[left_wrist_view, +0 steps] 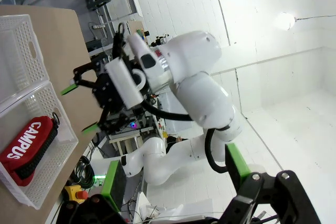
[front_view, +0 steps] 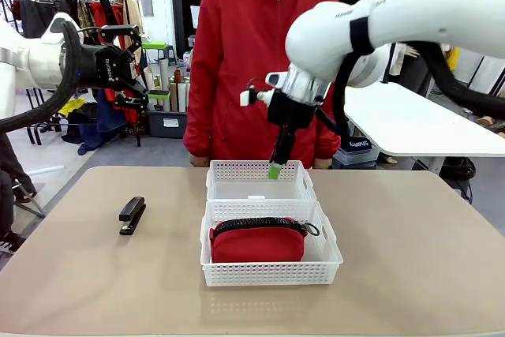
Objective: Distribute items into two baskets.
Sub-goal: Pick up the Stapler that the person points to.
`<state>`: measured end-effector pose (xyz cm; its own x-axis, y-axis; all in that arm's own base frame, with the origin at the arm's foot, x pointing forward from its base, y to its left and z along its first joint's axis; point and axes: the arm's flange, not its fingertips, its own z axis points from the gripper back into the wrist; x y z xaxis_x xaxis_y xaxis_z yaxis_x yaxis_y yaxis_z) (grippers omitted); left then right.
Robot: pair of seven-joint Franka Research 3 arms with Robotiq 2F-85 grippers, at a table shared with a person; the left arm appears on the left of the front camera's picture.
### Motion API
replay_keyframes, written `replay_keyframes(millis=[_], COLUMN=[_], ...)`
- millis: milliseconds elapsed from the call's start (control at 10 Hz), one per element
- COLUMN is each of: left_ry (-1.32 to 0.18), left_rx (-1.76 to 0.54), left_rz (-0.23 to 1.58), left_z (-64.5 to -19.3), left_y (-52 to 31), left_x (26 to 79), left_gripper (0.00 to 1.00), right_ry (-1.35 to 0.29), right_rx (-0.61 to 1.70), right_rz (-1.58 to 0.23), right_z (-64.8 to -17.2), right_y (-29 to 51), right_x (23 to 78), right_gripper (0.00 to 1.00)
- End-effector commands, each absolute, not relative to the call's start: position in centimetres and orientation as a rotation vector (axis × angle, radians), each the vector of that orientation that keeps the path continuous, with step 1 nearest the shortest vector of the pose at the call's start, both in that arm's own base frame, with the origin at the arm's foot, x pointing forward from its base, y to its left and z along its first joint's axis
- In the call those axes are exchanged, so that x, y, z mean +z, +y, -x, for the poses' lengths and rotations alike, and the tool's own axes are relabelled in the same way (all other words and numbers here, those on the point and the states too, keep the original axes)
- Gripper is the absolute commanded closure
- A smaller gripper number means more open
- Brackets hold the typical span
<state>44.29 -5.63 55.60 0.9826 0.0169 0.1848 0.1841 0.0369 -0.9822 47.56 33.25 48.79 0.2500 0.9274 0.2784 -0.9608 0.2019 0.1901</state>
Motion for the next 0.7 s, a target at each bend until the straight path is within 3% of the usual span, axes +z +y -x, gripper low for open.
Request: replay_keyframes(millis=[0, 600], left_ry=[-0.163, -0.163], left_rx=[-0.132, -0.132], left_rz=[1.533, 1.533], left_z=[-44.3, -44.3], left_y=[-5.6, -5.6], left_x=[55.8, 55.8], left_gripper=[0.00, 0.00], right_ry=[-0.159, -0.189], right_rx=[1.247, 0.701], right_rz=[-0.469, -0.678], right_z=[-48.6, -50.7], right_y=[29.7, 19.0], right_x=[51.9, 54.6], right_gripper=[0.00, 0.00])
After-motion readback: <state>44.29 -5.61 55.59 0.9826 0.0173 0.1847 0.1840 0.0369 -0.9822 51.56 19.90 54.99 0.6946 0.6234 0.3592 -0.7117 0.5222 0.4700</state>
